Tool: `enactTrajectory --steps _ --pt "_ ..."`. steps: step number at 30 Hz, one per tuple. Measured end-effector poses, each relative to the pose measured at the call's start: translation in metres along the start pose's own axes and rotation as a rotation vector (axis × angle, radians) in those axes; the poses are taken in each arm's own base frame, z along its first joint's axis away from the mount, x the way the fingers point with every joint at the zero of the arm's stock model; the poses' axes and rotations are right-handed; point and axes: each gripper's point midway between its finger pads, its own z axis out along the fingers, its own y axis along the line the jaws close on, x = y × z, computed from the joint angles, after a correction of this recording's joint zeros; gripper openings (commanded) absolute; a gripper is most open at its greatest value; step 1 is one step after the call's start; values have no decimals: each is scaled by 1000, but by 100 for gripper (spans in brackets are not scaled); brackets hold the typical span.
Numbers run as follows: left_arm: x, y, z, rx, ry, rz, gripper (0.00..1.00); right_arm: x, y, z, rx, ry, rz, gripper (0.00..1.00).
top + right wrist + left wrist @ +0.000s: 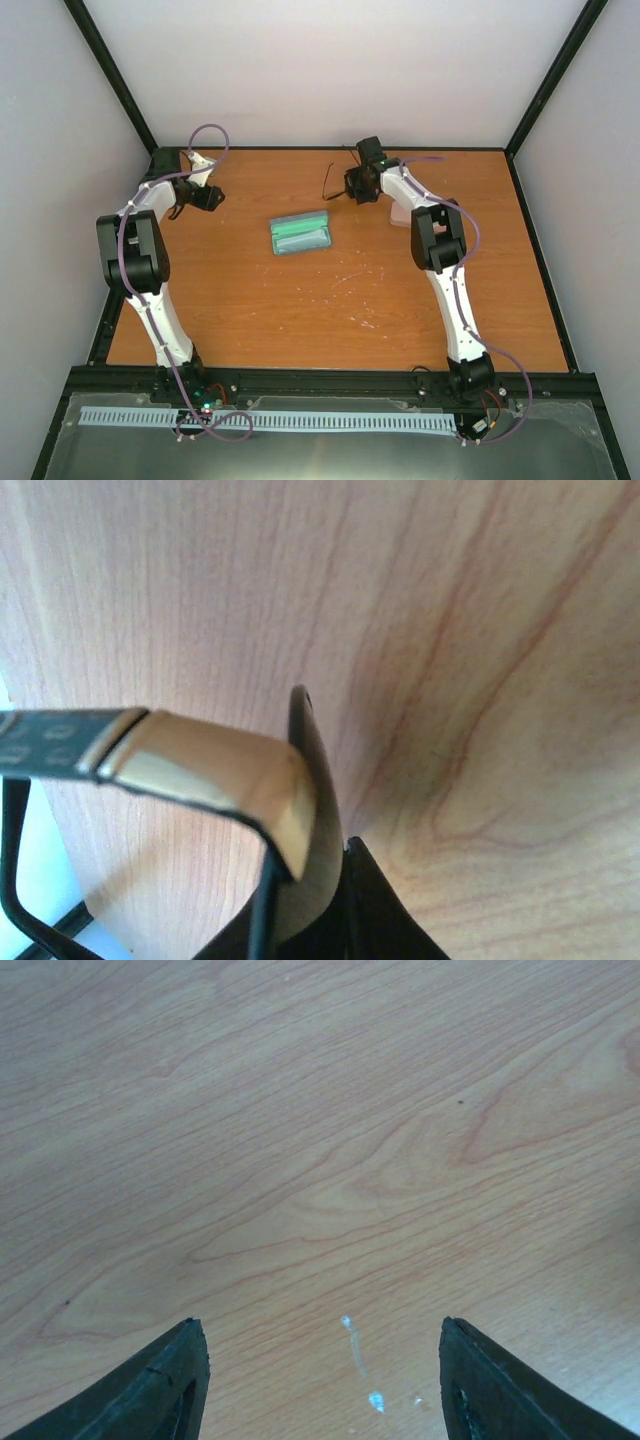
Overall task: Organize the sunglasses
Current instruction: Pick up the sunglasses from the center of the board, then fold the sunglasses.
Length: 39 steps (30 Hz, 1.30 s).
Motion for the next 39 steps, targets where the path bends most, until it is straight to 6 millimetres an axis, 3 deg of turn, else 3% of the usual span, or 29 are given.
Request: enactTrajectory --steps 4,9,14,17,23,28,33,39 --pt "-5 -8 -2 43 -14 -3 61 1 1 -16 0 7 -58 3" --pt "-24 -25 -5 98 -53 23 60 -1 17 -54 -40 13 -176 3" --pt "-58 -59 -14 213 -121 52 60 -2 43 -104 -135 36 -381 3" --pt "-83 -83 -21 287 -174 66 60 7 53 -121 -201 97 -520 3" --pt "-133 -131 -43 436 -282 65 61 51 49 -127 -324 321 -761 4" --pt "-163 -164 -61 532 -347 70 61 94 40 -119 -478 528 -819 7" --pt "-177 -188 -73 603 -370 63 60 107 39 -112 -597 614 -750 9" --pt "-176 -218 -78 690 -359 61 59 120 75 -141 -773 630 -786 11"
